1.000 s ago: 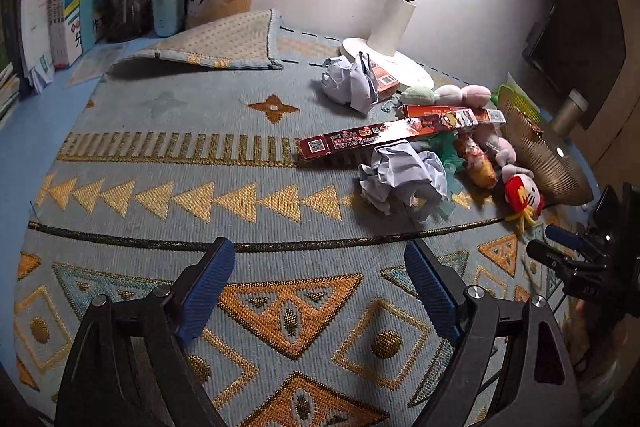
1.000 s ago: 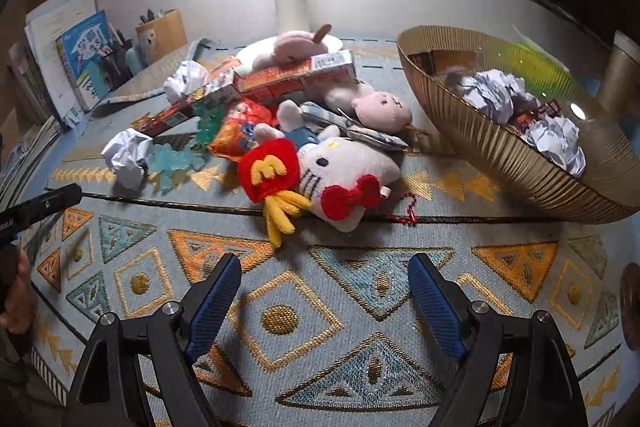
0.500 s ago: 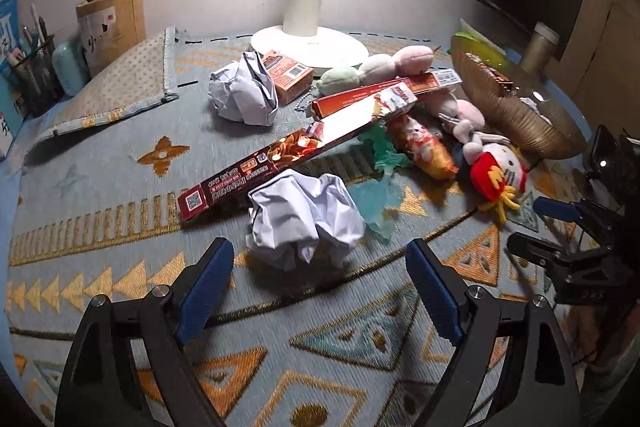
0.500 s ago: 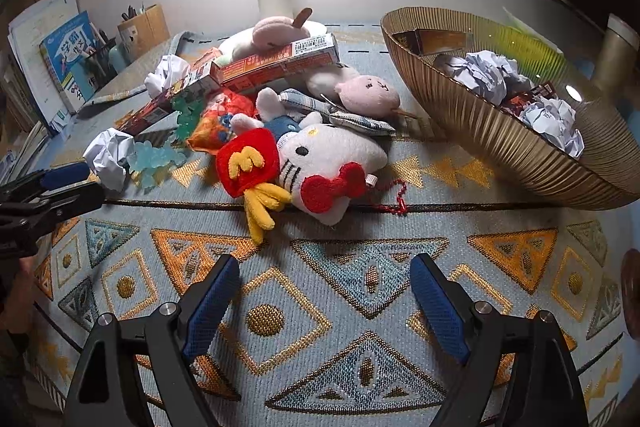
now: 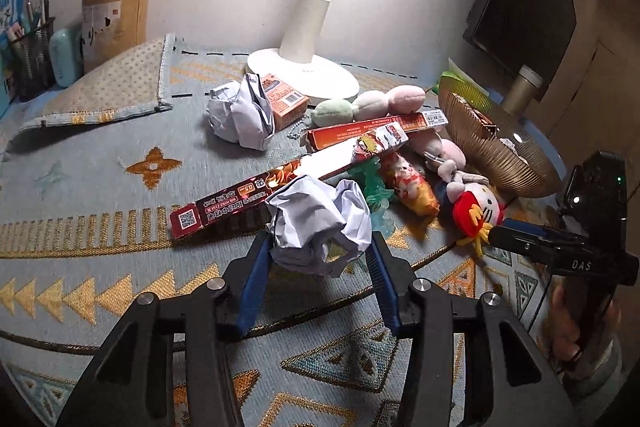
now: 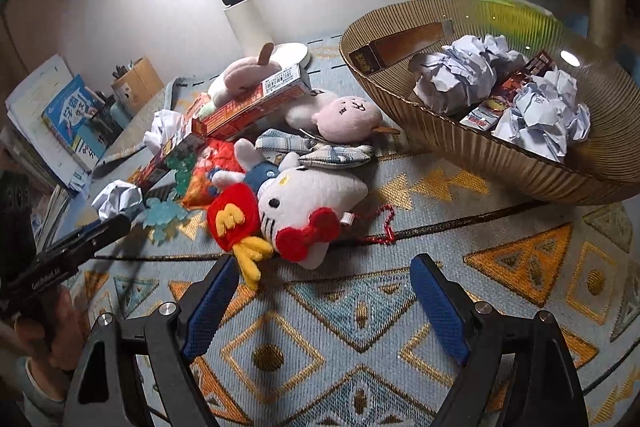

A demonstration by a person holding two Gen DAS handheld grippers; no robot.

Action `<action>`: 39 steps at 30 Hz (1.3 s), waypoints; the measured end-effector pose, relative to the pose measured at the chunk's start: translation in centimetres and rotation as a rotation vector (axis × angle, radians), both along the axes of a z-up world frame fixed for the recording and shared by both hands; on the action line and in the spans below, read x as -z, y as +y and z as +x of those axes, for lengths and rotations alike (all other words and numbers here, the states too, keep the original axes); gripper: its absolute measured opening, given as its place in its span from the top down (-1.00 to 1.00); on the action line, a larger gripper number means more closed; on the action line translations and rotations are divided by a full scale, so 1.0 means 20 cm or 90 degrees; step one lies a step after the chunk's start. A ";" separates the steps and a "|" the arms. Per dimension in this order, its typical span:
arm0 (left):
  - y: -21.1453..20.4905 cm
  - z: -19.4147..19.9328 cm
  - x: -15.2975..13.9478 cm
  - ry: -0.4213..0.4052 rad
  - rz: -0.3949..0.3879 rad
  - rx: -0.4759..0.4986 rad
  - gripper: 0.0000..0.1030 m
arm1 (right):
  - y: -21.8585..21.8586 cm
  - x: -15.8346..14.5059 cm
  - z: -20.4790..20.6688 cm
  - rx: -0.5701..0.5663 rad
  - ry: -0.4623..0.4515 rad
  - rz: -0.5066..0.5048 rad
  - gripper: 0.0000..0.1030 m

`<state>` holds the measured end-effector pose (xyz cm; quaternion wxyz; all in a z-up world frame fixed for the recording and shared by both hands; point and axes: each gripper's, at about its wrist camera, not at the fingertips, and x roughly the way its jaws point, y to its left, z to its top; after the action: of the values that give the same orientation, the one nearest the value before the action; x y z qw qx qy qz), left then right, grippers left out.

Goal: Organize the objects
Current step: 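Grasp a crumpled paper ball with the left gripper, then grasp the white Hello Kitty plush with the right gripper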

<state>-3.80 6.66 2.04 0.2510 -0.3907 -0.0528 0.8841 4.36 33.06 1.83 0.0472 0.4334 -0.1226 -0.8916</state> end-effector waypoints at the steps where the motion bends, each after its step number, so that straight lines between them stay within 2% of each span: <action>1: -0.01 0.01 -0.01 0.003 0.003 -0.001 0.13 | -0.02 0.00 -0.02 -0.008 0.002 -0.005 -0.67; 5: -0.02 0.01 -0.01 0.006 0.004 -0.009 0.13 | -0.19 -0.02 -0.04 -0.063 0.032 0.006 -0.52; 9: -0.04 0.02 -0.02 0.008 0.010 -0.016 0.13 | -0.42 -0.07 0.11 -0.196 0.070 0.043 -0.52; 10: -0.04 0.02 -0.02 0.008 0.010 -0.016 0.13 | -0.45 -0.08 0.16 -0.207 0.076 0.055 -0.52; 13: -0.04 0.02 -0.02 0.010 0.006 -0.019 0.13 | -0.40 -0.06 0.21 -0.160 0.055 0.084 -0.52; 18: -0.03 0.03 -0.02 0.015 -0.004 -0.019 0.13 | -0.17 0.00 0.08 -0.056 -0.005 0.020 -0.52; 22: -0.03 0.02 -0.01 0.009 0.000 -0.018 0.13 | -0.19 0.01 -0.04 -0.066 -0.019 0.008 -0.53; 26: -0.03 0.01 -0.01 0.006 0.000 -0.017 0.13 | -0.34 0.03 -0.11 -0.067 -0.007 0.100 -0.51; 28: -0.03 0.01 -0.01 0.006 -0.001 -0.015 0.13 | -0.38 0.04 -0.12 -0.062 -0.005 0.152 -0.21; 29: -0.02 0.01 0.00 0.006 -0.002 -0.015 0.13 | -0.39 0.04 -0.11 -0.058 0.001 0.163 -0.16; 30: -0.02 0.01 0.00 0.007 -0.003 -0.014 0.13 | -0.38 0.04 -0.11 -0.056 0.005 0.163 -0.11; 34: -0.03 0.01 0.00 0.005 0.001 -0.018 0.13 | -0.29 0.00 -0.07 -0.045 0.026 0.108 -0.08; 36: -0.04 0.01 0.00 0.003 0.006 -0.023 0.13 | -0.23 -0.04 0.00 -0.047 0.047 0.068 -0.08; 39: -0.04 0.01 0.00 0.002 0.006 -0.024 0.13 | -0.23 -0.06 0.13 -0.068 0.040 0.057 -0.09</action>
<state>-3.62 5.88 2.13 0.2359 -0.3868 -0.0637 0.8892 6.89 28.39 3.06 0.0790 0.4131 -0.0582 -0.9054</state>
